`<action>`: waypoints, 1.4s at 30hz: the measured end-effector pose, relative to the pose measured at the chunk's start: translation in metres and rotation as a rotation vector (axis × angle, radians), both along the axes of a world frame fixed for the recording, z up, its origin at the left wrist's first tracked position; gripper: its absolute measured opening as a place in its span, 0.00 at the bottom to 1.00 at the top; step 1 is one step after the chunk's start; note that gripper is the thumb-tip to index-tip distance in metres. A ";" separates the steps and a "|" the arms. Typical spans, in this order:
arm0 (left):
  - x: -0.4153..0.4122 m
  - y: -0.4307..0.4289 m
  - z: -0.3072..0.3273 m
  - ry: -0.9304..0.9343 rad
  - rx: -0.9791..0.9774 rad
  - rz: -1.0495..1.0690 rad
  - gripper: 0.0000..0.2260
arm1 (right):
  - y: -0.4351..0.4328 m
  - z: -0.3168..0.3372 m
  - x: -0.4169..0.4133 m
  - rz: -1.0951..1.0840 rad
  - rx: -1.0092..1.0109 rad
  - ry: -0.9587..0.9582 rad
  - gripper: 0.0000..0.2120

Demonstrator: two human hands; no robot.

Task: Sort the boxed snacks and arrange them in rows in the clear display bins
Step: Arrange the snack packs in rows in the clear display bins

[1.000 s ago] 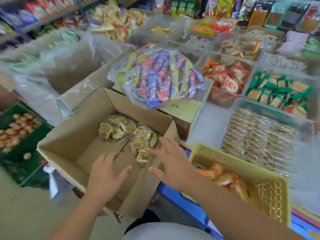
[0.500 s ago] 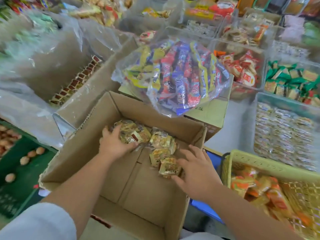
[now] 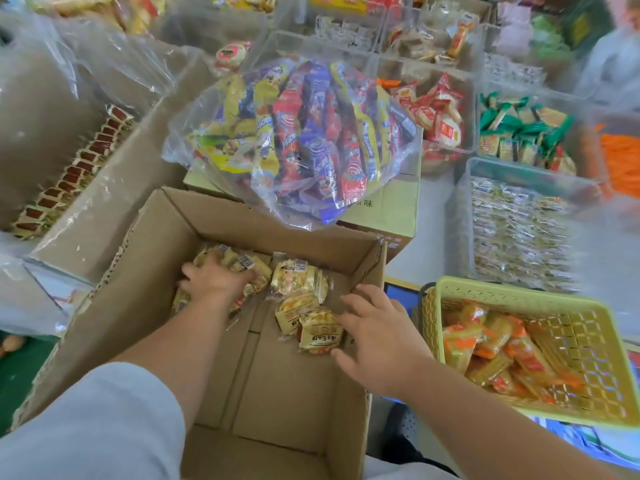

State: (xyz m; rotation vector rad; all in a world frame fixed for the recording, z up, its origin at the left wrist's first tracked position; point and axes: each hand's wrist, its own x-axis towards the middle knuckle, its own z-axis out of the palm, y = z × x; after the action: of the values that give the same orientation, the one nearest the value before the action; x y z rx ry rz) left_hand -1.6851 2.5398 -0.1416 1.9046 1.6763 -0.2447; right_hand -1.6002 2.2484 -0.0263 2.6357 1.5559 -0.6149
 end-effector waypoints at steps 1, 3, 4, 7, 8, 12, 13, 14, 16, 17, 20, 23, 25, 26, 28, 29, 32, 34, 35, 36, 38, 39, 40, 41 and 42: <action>-0.001 -0.002 0.000 -0.011 0.016 -0.028 0.44 | 0.000 0.000 0.000 -0.001 -0.001 -0.001 0.33; -0.005 -0.009 0.000 -0.035 0.036 -0.103 0.38 | 0.000 -0.001 0.000 -0.004 0.000 -0.003 0.32; -0.007 -0.014 0.000 -0.046 0.041 -0.136 0.35 | 0.000 -0.001 0.000 -0.005 0.000 -0.003 0.32; -0.018 -0.027 0.001 -0.104 0.049 -0.170 0.28 | 0.000 -0.002 -0.001 -0.007 0.002 -0.002 0.32; -0.022 -0.030 0.002 -0.121 0.051 -0.175 0.26 | -0.001 -0.002 -0.001 -0.008 0.004 -0.004 0.31; -0.035 -0.031 0.007 -0.152 0.009 -0.184 0.20 | -0.001 -0.001 -0.002 -0.016 0.018 -0.009 0.30; -0.038 -0.030 0.008 -0.153 0.004 -0.203 0.20 | -0.001 -0.002 -0.002 -0.016 0.018 -0.013 0.30; -0.039 -0.029 0.008 -0.153 -0.001 -0.224 0.22 | -0.001 -0.002 -0.002 -0.017 0.016 -0.014 0.30; -0.038 -0.025 0.009 -0.153 -0.042 -0.249 0.32 | 0.000 -0.003 -0.003 -0.023 0.012 -0.013 0.31; -0.036 -0.023 0.010 -0.138 -0.078 -0.259 0.40 | 0.000 -0.003 -0.003 -0.024 0.012 -0.011 0.32; -0.025 -0.015 0.017 -0.013 -0.148 -0.323 0.55 | 0.001 -0.003 -0.003 -0.025 0.012 -0.011 0.32; -0.015 -0.014 0.023 0.151 -0.131 -0.432 0.60 | 0.000 -0.003 -0.002 -0.026 0.007 -0.020 0.32; -0.010 -0.017 0.024 0.216 -0.093 -0.473 0.57 | -0.001 -0.004 -0.002 -0.028 0.002 -0.028 0.31; -0.007 -0.018 0.024 0.216 -0.071 -0.478 0.55 | -0.001 -0.004 -0.002 -0.030 -0.001 -0.029 0.31; -0.004 -0.017 0.024 0.135 -0.054 -0.449 0.49 | -0.002 -0.004 -0.002 -0.032 -0.003 -0.031 0.31; -0.003 -0.017 0.024 0.065 -0.062 -0.423 0.47 | -0.002 -0.004 -0.002 -0.033 -0.005 -0.031 0.30; -0.009 -0.019 0.027 -0.114 -0.072 -0.423 0.44 | 0.000 -0.003 -0.002 -0.034 -0.009 -0.028 0.30; -0.017 -0.019 0.026 -0.195 -0.075 -0.424 0.36 | 0.001 -0.003 -0.003 -0.037 -0.006 -0.030 0.30; -0.020 -0.018 0.026 -0.240 -0.083 -0.399 0.34 | 0.001 -0.003 -0.003 -0.038 -0.005 -0.031 0.31; -0.023 -0.015 0.028 -0.280 -0.089 -0.368 0.34 | 0.001 -0.003 -0.003 -0.040 -0.005 -0.031 0.31; -0.029 -0.006 0.037 -0.358 -0.105 -0.301 0.36 | 0.000 -0.003 -0.003 -0.038 -0.009 -0.031 0.31; -0.032 0.001 0.043 -0.404 -0.126 -0.257 0.36 | -0.001 -0.003 -0.003 -0.036 -0.012 -0.031 0.31; -0.038 0.009 0.048 -0.439 -0.158 -0.206 0.33 | -0.001 -0.002 -0.003 -0.035 -0.012 -0.031 0.31; -0.045 0.017 0.052 -0.445 -0.193 -0.165 0.28 | -0.001 -0.002 -0.003 -0.036 -0.012 -0.033 0.31; -0.053 0.023 0.055 -0.430 -0.235 -0.144 0.24 | -0.001 -0.001 -0.004 -0.037 -0.012 -0.036 0.31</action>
State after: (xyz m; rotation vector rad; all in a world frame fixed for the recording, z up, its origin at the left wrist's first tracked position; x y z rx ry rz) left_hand -1.7383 2.5630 -0.0867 1.7508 1.1766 -0.0742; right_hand -1.6039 2.2474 -0.0276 2.6573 1.4925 -0.5740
